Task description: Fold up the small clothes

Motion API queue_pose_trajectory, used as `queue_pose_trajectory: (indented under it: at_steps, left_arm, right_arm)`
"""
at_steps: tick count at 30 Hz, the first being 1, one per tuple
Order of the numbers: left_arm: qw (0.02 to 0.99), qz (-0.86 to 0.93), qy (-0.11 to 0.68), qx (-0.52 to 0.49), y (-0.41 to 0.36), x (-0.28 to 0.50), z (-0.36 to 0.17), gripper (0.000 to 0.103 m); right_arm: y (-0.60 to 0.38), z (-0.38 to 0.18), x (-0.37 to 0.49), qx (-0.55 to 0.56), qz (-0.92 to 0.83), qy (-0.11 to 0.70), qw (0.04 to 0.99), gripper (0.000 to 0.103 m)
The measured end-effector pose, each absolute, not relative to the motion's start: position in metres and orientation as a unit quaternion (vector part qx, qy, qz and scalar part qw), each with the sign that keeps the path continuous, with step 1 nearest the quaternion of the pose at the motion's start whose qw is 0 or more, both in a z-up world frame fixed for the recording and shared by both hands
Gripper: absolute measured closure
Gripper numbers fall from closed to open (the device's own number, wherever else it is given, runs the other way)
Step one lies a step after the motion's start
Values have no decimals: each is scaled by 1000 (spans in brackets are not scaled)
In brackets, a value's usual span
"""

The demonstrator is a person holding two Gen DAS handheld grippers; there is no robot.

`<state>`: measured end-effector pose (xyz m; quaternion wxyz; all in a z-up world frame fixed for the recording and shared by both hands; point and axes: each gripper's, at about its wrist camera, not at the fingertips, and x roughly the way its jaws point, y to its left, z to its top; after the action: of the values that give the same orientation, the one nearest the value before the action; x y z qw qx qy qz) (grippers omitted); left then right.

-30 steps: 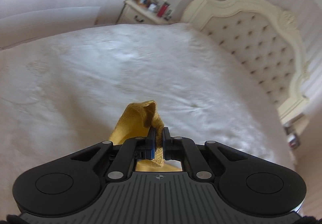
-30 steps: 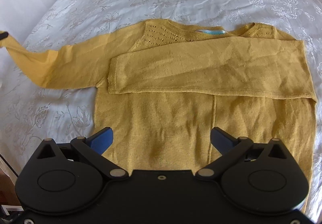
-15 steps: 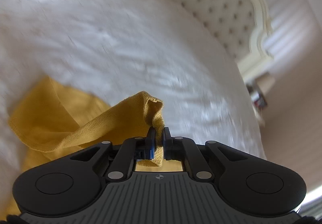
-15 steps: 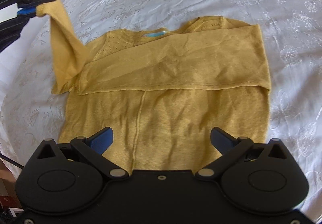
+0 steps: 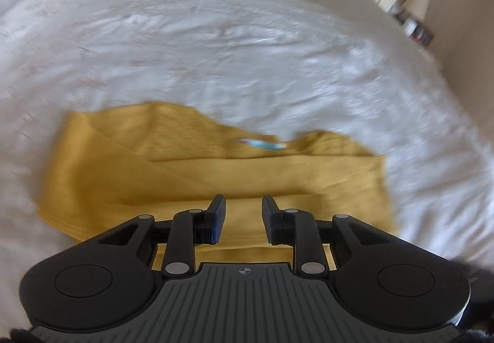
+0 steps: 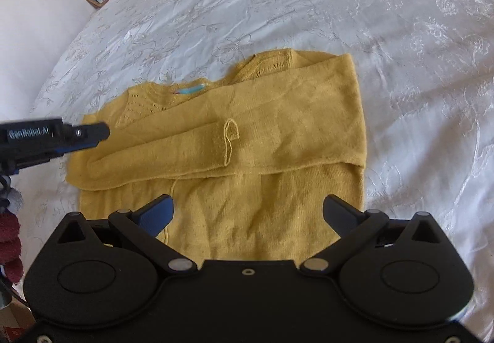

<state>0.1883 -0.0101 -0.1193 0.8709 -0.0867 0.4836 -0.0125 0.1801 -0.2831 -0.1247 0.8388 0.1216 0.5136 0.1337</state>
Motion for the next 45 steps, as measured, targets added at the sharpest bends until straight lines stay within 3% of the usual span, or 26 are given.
queue_pose_trajectory:
  at_steps: [8,15,21,23,24,25,26,29,34,36,42,45]
  left_arm:
    - [842,57,535,-39,72,202,-161,77]
    - [813,56,572,-91,104,203,-193,75]
    - [816,58,565,-107,107,201,-195,73]
    - [819,59,560,-115,109,199,-193,73]
    - [820,60,557,-119,110,197,-192,73]
    - [820,61,555,-122,111,196,-190,73]
    - [821,63,553,-124,112,195,-189,73]
    - [826,73,543,-132,114,193,-180,73]
    - [843,75,507,-161,119,186,-158,73]
    - [846,69,503,-160,117,184,-154,72]
    - [834,38,535,-130,101,187,-166,72]
    - [828,29,549,-114,96,188,-173,72]
  right_arm:
    - [-251,-133,229,144,140,513,835,3]
    - [-243,-150,255,166,141,529,820,30]
    - [-236,-165,262,162,150,550,805,42]
    - [-233,-168,262,159,152,555,802,50]
    - [-232,-170,262,156,151,559,801,59]
    - [-231,-171,263,151,149,564,798,79]
    - [-230,-172,263,147,150,567,796,89]
    - [-225,-155,261,137,176,542,810,91]
    - [-228,-61,245,103,270,410,865,91]
    - [-237,-43,235,60,283,391,874,91]
    - [-262,-135,239,-58,180,529,827,90]
    - [-278,-147,235,0,168,545,821,82]
